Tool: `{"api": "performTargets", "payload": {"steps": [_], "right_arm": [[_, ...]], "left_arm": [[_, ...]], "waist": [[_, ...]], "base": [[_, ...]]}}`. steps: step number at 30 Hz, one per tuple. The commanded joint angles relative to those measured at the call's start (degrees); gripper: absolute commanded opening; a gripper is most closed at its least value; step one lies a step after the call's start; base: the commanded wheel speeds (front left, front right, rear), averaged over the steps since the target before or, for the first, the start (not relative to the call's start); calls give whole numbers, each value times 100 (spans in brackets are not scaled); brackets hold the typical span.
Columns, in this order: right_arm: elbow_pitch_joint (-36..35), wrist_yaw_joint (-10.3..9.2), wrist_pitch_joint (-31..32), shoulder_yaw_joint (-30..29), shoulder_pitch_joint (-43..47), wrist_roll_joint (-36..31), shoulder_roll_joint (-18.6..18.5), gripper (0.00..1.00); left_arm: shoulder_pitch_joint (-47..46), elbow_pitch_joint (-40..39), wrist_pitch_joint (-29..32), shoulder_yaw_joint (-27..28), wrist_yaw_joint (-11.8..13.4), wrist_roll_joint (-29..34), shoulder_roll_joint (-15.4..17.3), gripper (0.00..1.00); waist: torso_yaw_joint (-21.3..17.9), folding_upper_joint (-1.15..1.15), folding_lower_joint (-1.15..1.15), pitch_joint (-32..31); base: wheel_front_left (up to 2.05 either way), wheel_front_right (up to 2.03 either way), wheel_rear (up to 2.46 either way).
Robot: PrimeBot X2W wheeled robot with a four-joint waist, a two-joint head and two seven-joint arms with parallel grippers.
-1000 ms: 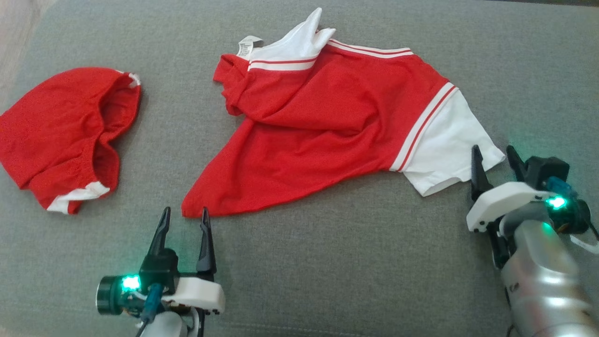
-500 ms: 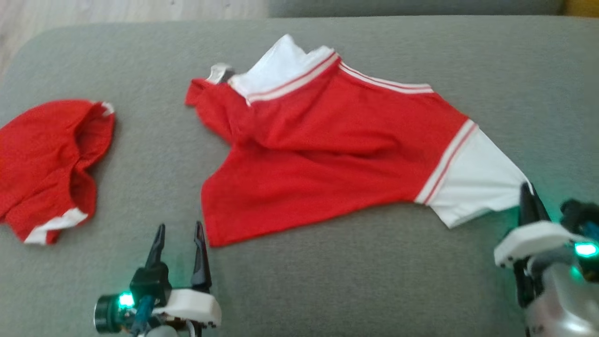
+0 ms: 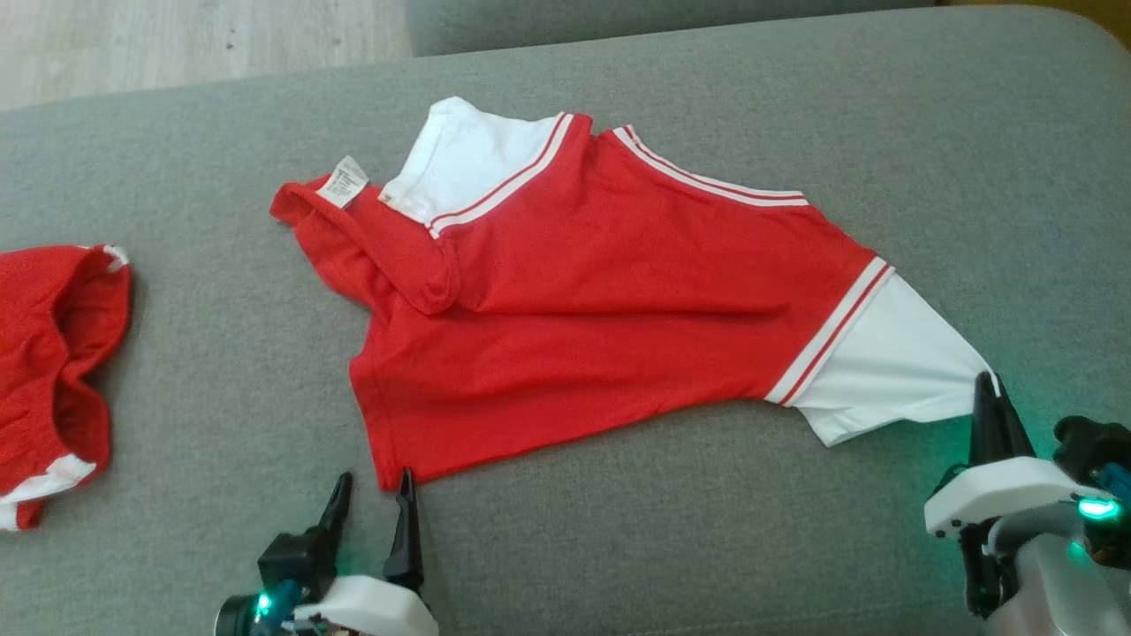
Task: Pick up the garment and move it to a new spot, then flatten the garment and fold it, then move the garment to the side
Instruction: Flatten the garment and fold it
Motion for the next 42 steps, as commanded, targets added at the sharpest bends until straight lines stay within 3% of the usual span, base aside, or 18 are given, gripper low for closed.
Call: {"api": "performTargets", "payload": {"steps": [1, 7, 8, 9, 10, 11, 12, 16, 21, 28, 35, 42], "right_arm": [[-219, -4, -22, 163, -80, 61, -5, 0], [-342, -4, -22, 311, -129, 133, 36, 0], [-369, -4, -22, 338, -145, 150, 41, 0], [-394, -4, -22, 361, -159, 164, 45, 0], [-422, -4, -22, 384, -175, 180, 48, 0], [-449, -4, -22, 414, -189, 191, 50, 0], [-488, -4, -22, 437, -205, 210, 53, 0], [-739, -4, -22, 539, -255, 340, 62, 0], [-1426, -4, -22, 896, -480, 842, 47, 0], [-2426, -4, -23, 1369, -1530, 2223, -285, 0], [-2919, -4, 439, 1502, -2776, 3282, -715, 0], [-2493, -4, 1074, 1457, -4023, 3080, -632, 0]], "left_arm": [[-178, 72, -21, 27, -80, -48, 17, 100], [-368, 405, -21, -285, -224, 34, 17, 100], [-396, 491, -21, -365, -234, 5, 17, 85], [-428, 556, -21, -438, -243, -38, 17, 52], [-454, 609, -21, -499, -246, -104, 17, 32], [-480, 650, -21, -553, -239, -160, 17, 5], [-500, 685, -21, -609, -238, -210, 17, 0], [-560, 439, -21, -579, -167, -347, 17, 0], [-718, -720, -21, 258, -53, -52, 55, 0], [-1862, -2103, -21, 1240, -324, 623, 822, 0], [-3409, -2477, 262, 1245, -529, 825, 1369, 0], [-4414, -2030, 1146, 890, -609, 820, 1348, 0]], "waist": [[-41, 0, 1, 42], [-74, 0, 1, 91], [-79, 0, 1, 93], [-82, 0, 1, 94], [-85, 0, 1, 92], [-85, 0, 1, 85], [-85, 0, 1, 73], [-51, 0, 1, -45], [18, 0, 1, -360], [73, 0, 1, -934], [182, 0, 1, -1119], [221, 0, 1, -442]], "base": [[0, 0, 0], [0, 0, 0], [0, 0, 0], [0, 0, 0], [0, 0, 0], [0, 0, 0], [0, 0, 0], [0, 0, 0], [0, 0, 0], [0, 0, 0], [0, 0, 0], [0, 0, 0]]}}
